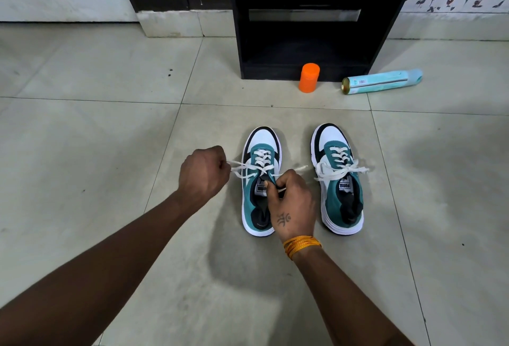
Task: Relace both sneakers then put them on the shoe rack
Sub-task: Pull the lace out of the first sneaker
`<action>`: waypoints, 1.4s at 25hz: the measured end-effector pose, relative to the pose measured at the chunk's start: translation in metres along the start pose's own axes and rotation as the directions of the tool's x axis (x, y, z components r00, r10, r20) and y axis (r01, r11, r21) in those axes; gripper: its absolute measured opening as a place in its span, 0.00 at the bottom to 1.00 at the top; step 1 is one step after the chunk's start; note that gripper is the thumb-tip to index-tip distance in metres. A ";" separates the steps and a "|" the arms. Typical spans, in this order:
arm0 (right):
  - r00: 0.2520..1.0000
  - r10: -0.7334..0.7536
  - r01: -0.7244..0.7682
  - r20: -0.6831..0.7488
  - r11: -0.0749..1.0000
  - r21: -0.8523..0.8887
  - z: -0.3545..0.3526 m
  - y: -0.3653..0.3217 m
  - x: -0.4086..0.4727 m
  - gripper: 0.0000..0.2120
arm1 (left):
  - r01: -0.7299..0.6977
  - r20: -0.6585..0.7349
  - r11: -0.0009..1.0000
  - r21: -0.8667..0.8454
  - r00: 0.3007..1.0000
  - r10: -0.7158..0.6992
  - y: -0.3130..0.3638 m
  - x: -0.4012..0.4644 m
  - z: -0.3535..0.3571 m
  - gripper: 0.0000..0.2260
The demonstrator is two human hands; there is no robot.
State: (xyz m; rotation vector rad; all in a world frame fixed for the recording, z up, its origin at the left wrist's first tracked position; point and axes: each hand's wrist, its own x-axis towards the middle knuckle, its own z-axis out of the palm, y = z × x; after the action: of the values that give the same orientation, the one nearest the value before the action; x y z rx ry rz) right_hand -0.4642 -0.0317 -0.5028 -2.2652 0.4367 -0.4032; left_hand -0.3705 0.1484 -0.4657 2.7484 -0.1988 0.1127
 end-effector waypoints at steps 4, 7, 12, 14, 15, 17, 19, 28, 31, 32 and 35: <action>1.000 0.004 -0.004 0.002 1.000 0.005 0.001 -0.001 0.001 0.13 | -0.453 0.024 0.891 0.045 0.892 0.452 0.015 -0.013 0.004 0.15; 1.000 0.005 -0.005 -0.003 1.000 0.001 0.001 0.000 0.000 0.13 | -0.474 -0.016 0.878 0.067 0.879 0.476 0.021 -0.014 0.011 0.09; 1.000 0.001 -0.001 0.007 1.000 -0.010 0.001 -0.001 0.000 0.13 | 0.059 0.051 0.996 -0.069 0.997 -0.055 0.005 -0.002 0.011 0.08; 1.000 -0.004 0.004 0.002 1.000 -0.007 0.001 -0.001 0.000 0.13 | -0.201 0.092 0.978 0.047 0.976 0.196 0.011 -0.007 0.011 0.14; 1.000 -0.006 0.006 0.000 1.000 -0.002 0.000 -0.001 0.000 0.13 | -0.334 0.095 0.937 0.102 0.941 0.325 0.016 -0.010 0.011 0.14; 1.000 -0.011 0.011 -0.003 1.000 0.005 0.001 0.000 0.000 0.13 | -0.470 0.089 0.867 0.165 0.882 0.462 0.024 -0.010 0.010 0.09; 1.000 -0.016 0.016 -0.004 1.000 0.000 0.001 0.000 0.000 0.13 | -0.443 0.081 0.882 0.163 0.897 0.436 0.025 -0.010 0.013 0.07; 0.999 -0.038 0.040 0.037 0.998 -0.052 -0.003 0.000 0.004 0.14 | 0.427 0.119 0.795 -0.431 0.900 -0.419 0.002 -0.025 0.013 0.20; 0.994 -0.072 0.079 0.083 0.993 -0.087 -0.011 -0.005 0.009 0.14 | 0.009 -0.066 0.911 -0.411 0.997 -0.040 0.022 -0.046 0.018 0.13; 0.991 -0.085 0.096 0.099 0.990 -0.101 -0.016 -0.008 0.013 0.14 | -0.100 -0.071 0.924 -0.369 0.994 0.079 0.026 -0.051 0.021 0.11; 0.945 -0.232 0.292 0.229 0.914 -0.281 -0.026 -0.016 0.031 0.11 | -0.201 -0.042 0.946 -0.253 0.980 0.197 0.029 -0.059 0.030 0.10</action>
State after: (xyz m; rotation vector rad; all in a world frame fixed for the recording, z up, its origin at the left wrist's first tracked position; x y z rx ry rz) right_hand -0.4449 -0.0515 -0.4696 -2.6553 0.0960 -0.2586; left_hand -0.4318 0.1177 -0.4887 2.4636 -0.4539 0.1522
